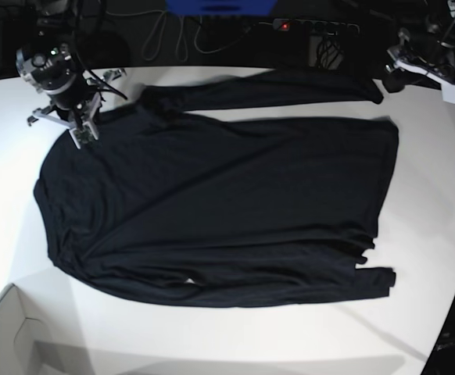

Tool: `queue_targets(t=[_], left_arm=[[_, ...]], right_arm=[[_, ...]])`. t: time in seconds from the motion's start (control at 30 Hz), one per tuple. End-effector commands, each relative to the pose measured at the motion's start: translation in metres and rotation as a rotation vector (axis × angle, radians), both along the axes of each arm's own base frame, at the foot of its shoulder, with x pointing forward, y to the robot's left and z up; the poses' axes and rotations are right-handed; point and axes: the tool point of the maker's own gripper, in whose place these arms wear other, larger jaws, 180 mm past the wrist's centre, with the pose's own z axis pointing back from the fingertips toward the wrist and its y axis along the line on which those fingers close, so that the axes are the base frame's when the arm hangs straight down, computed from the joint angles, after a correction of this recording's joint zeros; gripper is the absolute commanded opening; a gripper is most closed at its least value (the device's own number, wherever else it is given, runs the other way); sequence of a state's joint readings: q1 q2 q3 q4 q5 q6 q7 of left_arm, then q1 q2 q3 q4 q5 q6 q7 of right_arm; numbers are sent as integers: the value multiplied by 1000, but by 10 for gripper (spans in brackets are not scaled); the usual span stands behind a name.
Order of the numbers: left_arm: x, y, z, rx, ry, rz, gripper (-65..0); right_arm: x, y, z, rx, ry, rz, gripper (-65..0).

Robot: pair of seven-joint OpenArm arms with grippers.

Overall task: Layout the t-shirt on the table in an organized manner, then fold the t-shirt properly
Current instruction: 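Hold the sleeve end with the left gripper and pull it outward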

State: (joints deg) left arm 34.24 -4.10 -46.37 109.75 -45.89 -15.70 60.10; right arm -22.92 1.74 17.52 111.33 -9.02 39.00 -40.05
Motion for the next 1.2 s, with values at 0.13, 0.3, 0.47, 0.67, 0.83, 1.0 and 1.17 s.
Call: queue_targets(t=[0.13, 0.3, 0.47, 0.67, 0.83, 1.0, 1.17], left_arm=[[-2, 7, -1, 55, 19, -8, -325], [2, -21, -16, -10, 41, -67, -325], [4, -44, -24, -55, 52, -115, -324], [0, -48, -31, -38, 75, -96, -323], [1, -49, -40, 30, 112, -89, -322], [5, -54, -40, 22, 104, -87, -322], [7, -50, -40, 33, 103, -79, -322]], right_arm=[[3, 1, 6, 4, -28, 11, -650], [4, 3, 6, 6, -27, 15, -650], [2, 5, 5, 17, -26, 6, -650], [3, 5, 5, 16, -26, 9, -650], [3, 6, 5, 17, -26, 10, -650], [3, 6, 5, 17, -26, 11, -650], [3, 5, 6, 12, -26, 12, -650]])
